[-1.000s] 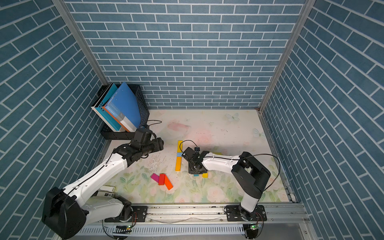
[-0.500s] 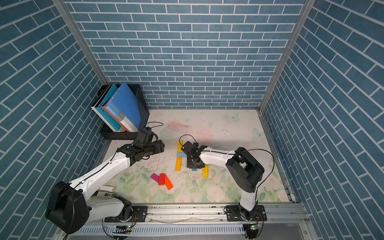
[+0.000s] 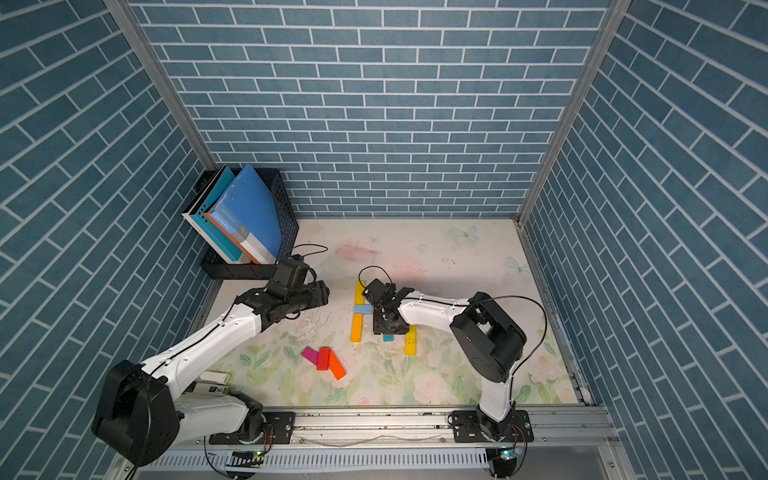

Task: Assemble the letter h with building blocks
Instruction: Assemble the building block at the center of the board.

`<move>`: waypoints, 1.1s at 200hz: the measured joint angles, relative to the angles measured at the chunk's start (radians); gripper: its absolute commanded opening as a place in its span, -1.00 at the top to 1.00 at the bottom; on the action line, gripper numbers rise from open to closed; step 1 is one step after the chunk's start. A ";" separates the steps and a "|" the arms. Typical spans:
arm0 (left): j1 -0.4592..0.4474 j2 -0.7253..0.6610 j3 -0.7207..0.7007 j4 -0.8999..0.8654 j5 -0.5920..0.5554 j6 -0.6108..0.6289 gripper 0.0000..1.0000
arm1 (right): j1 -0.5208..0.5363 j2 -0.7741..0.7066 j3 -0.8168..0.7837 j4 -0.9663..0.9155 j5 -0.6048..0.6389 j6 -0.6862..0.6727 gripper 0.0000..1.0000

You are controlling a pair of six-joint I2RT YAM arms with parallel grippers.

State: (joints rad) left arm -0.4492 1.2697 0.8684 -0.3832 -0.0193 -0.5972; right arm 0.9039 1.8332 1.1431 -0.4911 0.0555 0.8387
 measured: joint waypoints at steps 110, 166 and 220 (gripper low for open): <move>0.000 0.000 0.000 0.000 0.002 0.000 -0.33 | -0.005 0.016 0.022 -0.011 -0.026 0.013 0.63; 0.000 -0.001 0.000 0.000 0.002 0.000 -0.33 | 0.000 0.016 0.022 -0.006 -0.034 0.029 0.65; 0.000 -0.002 -0.007 0.000 0.002 0.000 -0.35 | 0.000 0.020 0.025 -0.005 -0.035 0.034 0.05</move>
State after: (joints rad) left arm -0.4492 1.2682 0.8612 -0.3832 -0.0174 -0.5972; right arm 0.9043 1.8534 1.1679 -0.4961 0.0208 0.8722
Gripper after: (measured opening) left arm 0.671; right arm 0.428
